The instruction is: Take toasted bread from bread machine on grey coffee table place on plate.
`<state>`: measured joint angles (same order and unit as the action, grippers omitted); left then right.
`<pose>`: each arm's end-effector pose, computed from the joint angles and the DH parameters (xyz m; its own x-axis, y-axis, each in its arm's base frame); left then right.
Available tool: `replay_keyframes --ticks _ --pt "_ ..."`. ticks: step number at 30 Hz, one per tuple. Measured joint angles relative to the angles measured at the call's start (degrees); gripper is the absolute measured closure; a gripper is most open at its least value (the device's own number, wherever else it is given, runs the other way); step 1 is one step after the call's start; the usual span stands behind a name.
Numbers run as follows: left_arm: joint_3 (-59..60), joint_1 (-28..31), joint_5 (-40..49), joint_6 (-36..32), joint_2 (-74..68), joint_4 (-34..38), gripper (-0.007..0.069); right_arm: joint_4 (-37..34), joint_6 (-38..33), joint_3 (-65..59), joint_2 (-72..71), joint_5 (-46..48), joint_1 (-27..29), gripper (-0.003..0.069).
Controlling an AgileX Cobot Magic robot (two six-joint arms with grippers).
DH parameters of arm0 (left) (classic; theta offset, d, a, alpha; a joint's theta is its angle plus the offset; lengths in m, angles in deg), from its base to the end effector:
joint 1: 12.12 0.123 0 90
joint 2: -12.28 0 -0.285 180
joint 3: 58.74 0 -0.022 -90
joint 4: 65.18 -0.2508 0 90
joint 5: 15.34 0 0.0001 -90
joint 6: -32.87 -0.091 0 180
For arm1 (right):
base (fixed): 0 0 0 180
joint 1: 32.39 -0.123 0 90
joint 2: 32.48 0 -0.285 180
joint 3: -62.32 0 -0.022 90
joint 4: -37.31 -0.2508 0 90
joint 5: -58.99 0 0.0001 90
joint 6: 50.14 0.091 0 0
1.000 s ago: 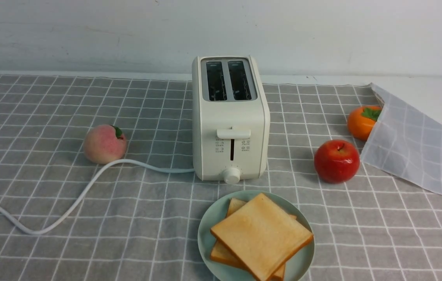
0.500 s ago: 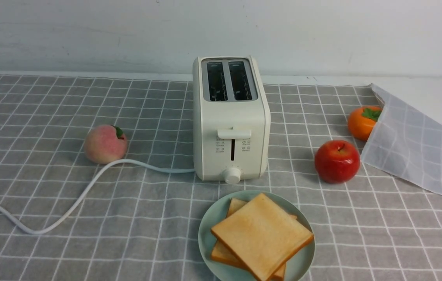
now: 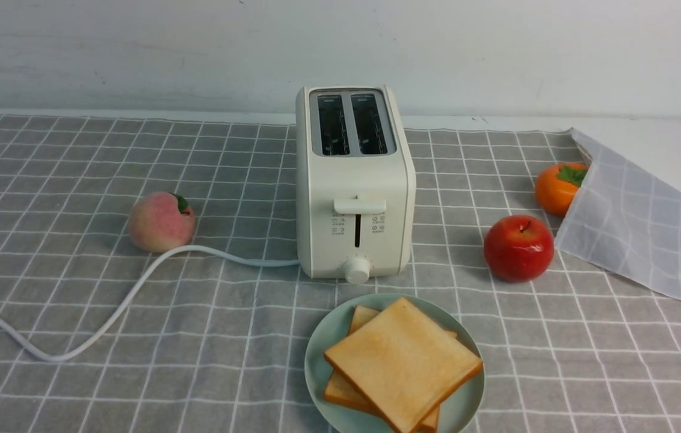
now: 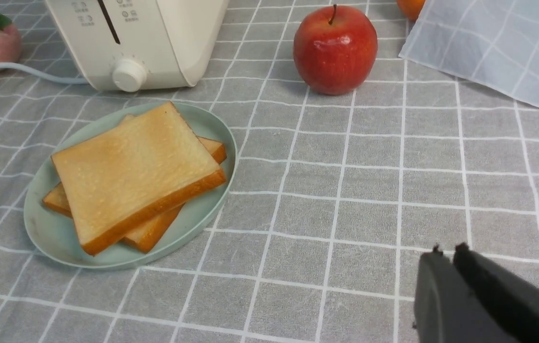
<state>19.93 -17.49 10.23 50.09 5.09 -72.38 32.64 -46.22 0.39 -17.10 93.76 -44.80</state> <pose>0.0507 0.0002 0.1657 -0.3627 -0.1524 -0.9194 -0.0246 0.9878 -0.1541 0.0472 0.0147 0.2410 -0.3970 0.0507 -0.9164 -0.2050 0.9683 0.1424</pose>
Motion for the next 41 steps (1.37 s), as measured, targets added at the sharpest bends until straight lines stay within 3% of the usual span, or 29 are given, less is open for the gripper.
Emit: replay_keyframes --ticks 11,17,24,41 --pt "0.00 0.00 0.00 0.00 0.05 0.00 0.0613 -0.51 0.00 -0.04 -8.19 0.06 15.32 0.0612" --pt "0.00 0.00 0.00 0.00 0.05 0.05 0.0607 -0.50 0.00 -2.97 -8.27 -1.76 16.56 0.0605" --pt "0.00 0.00 0.05 0.00 0.05 0.05 0.0607 -0.31 0.04 -15.42 -8.21 -9.47 16.67 0.0596" --pt "0.00 0.00 0.05 -0.06 0.05 0.11 0.0603 2.92 0.04 -15.98 -8.27 -12.16 15.35 0.0574"
